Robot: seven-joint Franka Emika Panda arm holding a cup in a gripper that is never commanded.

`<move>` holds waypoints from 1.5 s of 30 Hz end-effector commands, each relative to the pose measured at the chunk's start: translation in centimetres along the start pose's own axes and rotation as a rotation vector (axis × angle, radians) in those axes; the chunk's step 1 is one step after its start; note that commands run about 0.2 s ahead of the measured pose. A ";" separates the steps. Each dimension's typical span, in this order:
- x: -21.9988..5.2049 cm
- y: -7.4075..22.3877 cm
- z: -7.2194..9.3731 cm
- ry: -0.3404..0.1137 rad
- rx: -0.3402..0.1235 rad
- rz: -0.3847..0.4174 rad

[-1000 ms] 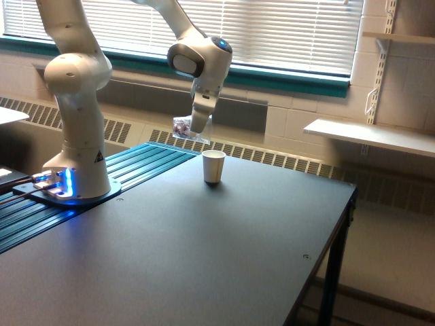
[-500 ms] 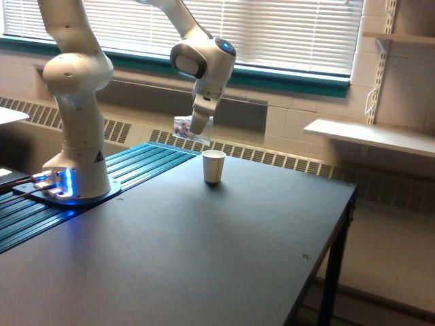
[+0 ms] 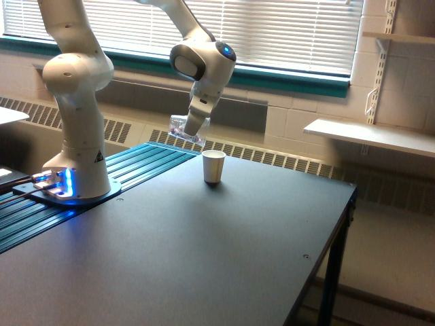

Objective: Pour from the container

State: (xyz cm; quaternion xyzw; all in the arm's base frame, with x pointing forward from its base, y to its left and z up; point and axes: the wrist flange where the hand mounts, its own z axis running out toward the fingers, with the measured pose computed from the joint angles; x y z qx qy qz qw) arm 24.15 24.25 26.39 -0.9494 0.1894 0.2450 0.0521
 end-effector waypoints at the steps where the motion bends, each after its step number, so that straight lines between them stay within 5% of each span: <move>1: 0.2 0.1 -0.6 -0.014 0.015 0.025; 20: 0.7 1.0 0.2 -0.066 -0.004 0.067; 45: 1.7 0.6 -0.8 -0.065 0.017 0.086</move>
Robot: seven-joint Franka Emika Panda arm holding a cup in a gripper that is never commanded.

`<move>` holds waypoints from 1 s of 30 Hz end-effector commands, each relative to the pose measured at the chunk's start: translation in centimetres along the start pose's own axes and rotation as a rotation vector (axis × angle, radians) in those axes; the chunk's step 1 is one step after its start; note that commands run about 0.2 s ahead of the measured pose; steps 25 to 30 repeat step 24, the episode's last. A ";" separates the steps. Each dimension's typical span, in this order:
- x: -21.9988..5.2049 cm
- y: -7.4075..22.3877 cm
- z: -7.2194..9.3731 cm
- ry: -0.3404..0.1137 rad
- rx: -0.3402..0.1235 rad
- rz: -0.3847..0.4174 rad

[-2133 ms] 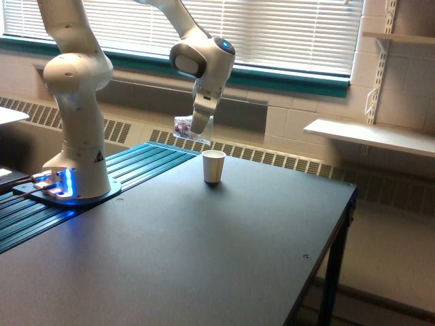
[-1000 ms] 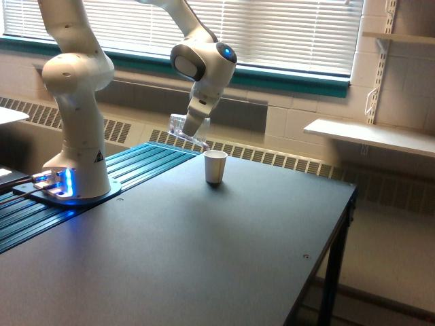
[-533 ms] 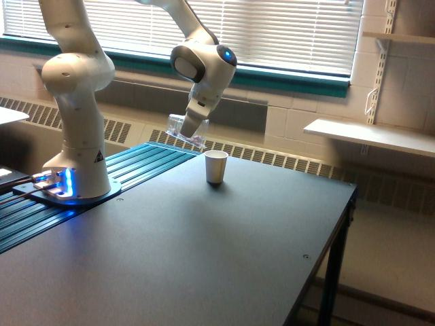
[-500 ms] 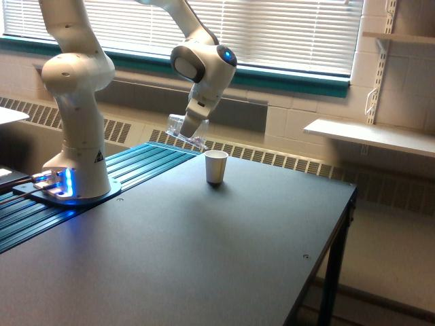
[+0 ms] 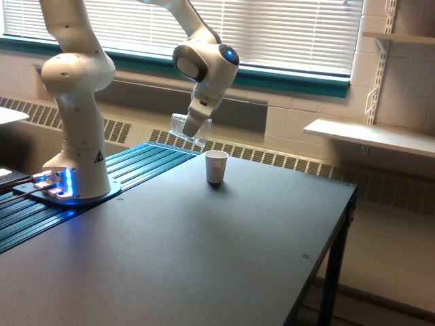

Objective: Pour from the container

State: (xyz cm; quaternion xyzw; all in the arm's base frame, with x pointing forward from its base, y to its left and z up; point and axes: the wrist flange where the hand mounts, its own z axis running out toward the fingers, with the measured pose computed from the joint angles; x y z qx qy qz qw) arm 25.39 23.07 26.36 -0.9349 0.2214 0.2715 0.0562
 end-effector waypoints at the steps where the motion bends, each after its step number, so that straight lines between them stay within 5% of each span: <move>1: 0.3 0.0 -0.1 -0.013 0.004 0.020; 20: 0.6 -0.5 -1.0 0.040 0.035 0.002; 23: 0.4 -0.6 -1.1 0.057 0.002 -0.019; 30: 0.4 -0.6 -1.1 0.057 0.001 -0.019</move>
